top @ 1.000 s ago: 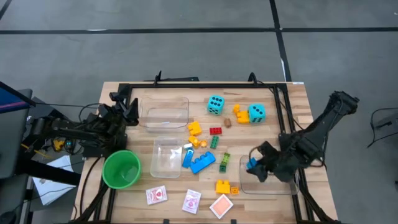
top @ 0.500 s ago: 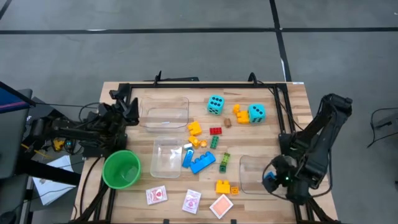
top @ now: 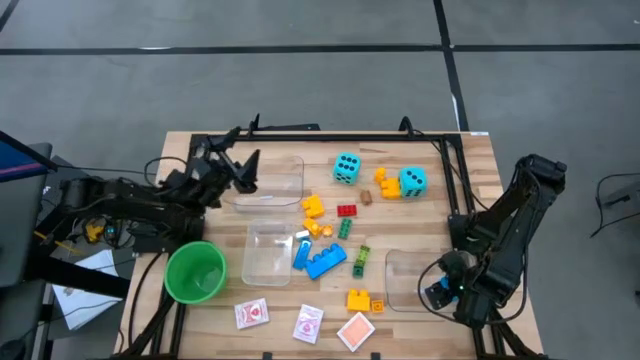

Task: Pick & Place Toys
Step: Put the blue game piece into the bottom right transparent bin

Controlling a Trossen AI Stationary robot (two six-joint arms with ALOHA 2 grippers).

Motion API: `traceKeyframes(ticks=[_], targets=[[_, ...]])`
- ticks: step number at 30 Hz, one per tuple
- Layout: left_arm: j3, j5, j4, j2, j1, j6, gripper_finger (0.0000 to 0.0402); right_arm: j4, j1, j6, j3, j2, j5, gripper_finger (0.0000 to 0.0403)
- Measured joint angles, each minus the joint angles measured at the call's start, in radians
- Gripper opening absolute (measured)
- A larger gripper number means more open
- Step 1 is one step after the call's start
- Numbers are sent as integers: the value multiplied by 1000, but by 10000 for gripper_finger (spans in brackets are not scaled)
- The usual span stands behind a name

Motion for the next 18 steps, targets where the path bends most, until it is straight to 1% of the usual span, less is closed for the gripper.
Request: traceKeyframes(ticks=[6, 18], targets=[[34, 0, 3, 53, 6, 0, 392, -8, 8, 0, 0, 0, -11, 255], [35, 0, 4, 53, 6, 0, 392, -36, 32, -1, 0, 0, -15, 270]])
